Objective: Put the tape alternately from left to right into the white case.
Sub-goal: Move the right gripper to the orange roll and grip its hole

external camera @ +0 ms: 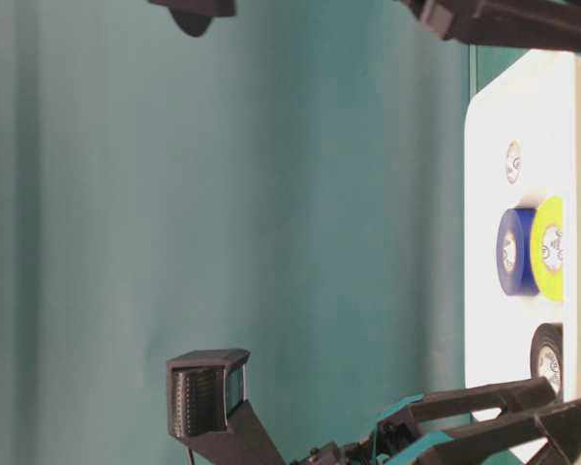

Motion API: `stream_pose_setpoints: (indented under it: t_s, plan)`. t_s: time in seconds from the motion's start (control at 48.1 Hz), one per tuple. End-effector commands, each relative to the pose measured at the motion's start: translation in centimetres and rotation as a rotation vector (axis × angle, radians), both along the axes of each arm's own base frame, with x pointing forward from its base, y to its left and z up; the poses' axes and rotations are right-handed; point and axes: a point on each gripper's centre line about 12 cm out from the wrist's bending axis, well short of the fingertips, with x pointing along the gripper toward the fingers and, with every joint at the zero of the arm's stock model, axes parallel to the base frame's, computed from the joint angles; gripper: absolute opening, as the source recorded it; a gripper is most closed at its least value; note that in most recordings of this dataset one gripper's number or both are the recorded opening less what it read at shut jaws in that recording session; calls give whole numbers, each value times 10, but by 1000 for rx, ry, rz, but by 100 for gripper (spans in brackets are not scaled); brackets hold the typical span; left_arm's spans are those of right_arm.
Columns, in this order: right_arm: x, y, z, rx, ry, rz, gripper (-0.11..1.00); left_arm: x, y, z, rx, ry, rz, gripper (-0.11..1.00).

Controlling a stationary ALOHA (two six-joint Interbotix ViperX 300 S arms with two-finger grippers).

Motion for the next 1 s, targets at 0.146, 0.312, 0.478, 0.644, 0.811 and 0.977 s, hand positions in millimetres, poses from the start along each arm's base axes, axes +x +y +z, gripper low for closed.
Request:
stream_pose_setpoints:
  t_s: [0.146, 0.312, 0.478, 0.644, 0.811, 0.977]
  plan:
    - [14, 7, 7, 23, -24, -3, 90, 2, -2, 12, -2, -41, -5, 99]
    - [21, 14, 4, 21, -19, 9, 90, 1, -3, 12, -2, -38, -6, 99]
    - [28, 25, 0, 21, -14, 27, 90, 1, -3, 12, -1, -38, -8, 99]
    - [34, 33, -6, 20, -3, 37, 90, 1, -3, 10, -1, -34, -8, 99]
    - [36, 36, -11, 23, 22, 23, 90, 0, -3, 10, -2, -34, -7, 99]
    - [37, 39, -21, 19, 48, 24, 90, 0, -3, 10, -2, -32, -7, 99]
